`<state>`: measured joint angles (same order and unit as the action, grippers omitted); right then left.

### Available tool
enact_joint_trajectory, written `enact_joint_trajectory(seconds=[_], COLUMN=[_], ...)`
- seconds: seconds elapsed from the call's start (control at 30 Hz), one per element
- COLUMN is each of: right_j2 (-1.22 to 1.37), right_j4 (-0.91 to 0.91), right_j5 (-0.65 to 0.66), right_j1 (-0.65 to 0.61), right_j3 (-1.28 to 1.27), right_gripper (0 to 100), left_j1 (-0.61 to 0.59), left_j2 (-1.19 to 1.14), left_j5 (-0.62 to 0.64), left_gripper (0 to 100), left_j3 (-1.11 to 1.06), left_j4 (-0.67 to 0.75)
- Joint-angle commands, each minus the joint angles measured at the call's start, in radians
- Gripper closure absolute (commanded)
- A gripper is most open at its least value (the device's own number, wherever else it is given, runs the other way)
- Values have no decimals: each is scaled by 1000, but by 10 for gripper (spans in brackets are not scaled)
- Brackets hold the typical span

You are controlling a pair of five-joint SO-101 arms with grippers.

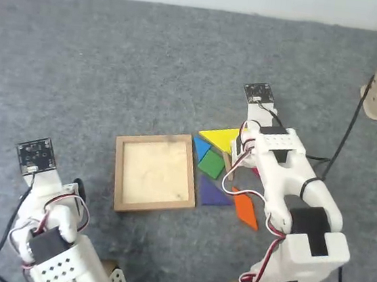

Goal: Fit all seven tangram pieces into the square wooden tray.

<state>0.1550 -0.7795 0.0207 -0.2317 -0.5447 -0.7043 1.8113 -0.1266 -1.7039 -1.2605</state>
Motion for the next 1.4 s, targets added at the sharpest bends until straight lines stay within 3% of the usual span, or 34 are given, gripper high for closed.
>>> enact_joint_trajectory(seconds=[0.0, 0.13, 0.33, 0.67, 1.0, 1.23, 1.37], right_j2=[-4, -4, -4, -179, -450, -446, -354], right_j4=[1, -12, -13, -81, -96, -111, -102], right_j5=[17, 15, 15, 17, 23, 86, 98], right_j1=[27, 35, 36, 104, 87, 45, 44], right_j3=[37, 41, 37, -18, -153, -196, -176], right_gripper=[690, 767, 777, 779, 779, 772, 700], left_j1=[3, 3, 3, 3, 3, 3, 3], left_j2=[11, 11, 11, 11, 11, 11, 11], left_j5=[9, 9, 9, 9, 9, 9, 9], left_gripper=[775, 775, 775, 775, 775, 775, 775], left_j3=[19, 19, 19, 19, 19, 19, 19], left_j4=[-3, -3, -3, -3, -3, -3, -3])
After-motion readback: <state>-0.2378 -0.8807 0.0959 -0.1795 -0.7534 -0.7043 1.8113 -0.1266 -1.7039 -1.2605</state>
